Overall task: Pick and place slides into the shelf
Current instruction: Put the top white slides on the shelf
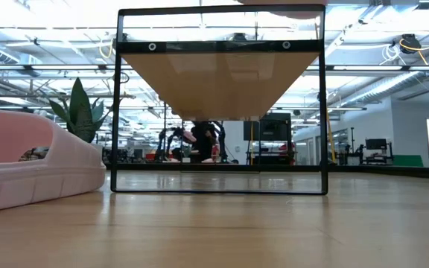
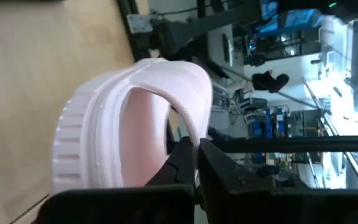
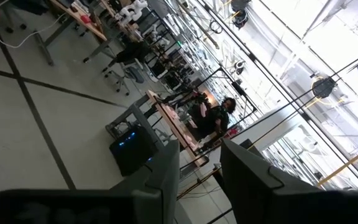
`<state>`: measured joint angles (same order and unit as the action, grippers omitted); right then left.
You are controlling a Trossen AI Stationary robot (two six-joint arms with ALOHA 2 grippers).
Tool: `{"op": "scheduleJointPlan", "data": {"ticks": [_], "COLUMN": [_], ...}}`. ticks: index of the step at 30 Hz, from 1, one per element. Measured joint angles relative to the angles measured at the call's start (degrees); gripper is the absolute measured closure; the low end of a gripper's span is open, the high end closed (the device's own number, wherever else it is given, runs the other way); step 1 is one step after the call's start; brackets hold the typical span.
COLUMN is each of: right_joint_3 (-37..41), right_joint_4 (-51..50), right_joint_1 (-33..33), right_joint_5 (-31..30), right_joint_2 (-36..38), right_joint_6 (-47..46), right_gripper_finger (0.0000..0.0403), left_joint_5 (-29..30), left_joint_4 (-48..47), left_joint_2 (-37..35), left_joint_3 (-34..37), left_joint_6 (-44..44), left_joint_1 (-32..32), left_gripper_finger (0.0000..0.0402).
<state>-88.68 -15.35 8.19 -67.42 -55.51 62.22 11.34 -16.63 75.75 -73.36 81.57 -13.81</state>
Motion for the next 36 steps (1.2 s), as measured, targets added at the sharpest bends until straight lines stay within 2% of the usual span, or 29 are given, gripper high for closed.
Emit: {"op": "scheduleJointPlan", "data": {"ticks": [5, 14, 27, 36], "right_joint_3": [0.0, 0.0, 0.0, 0.0], "right_joint_4": [0.02, 0.02, -0.78, -1.71], "right_joint_1": [0.0, 0.0, 0.0, 0.02], "right_joint_5": [-0.3, -0.32, -0.3, -0.28], "right_joint_2": [0.02, 0.0, 0.0, 0.0], "right_joint_6": [-0.02, -0.02, -1.6, -1.65], "right_gripper_finger": [0.0293, 0.0293, 0.0293, 0.0293], "left_joint_5": [-2.92, -5.79, -8.48, -10.64], "left_joint_4": [7.35, 12.32, 10.38, 4.76], "left_joint_2": [0.04, -0.05, -0.03, -0.06], "left_joint_3": [5.92, 11.32, 12.0, 11.91], "left_joint_6": [-0.28, 1.23, 0.68, 1.19], "left_joint_1": [0.73, 0.71, 1.04, 1.06], "left_gripper_finger": [0.0401, 0.0401, 0.0401, 0.0401]}}
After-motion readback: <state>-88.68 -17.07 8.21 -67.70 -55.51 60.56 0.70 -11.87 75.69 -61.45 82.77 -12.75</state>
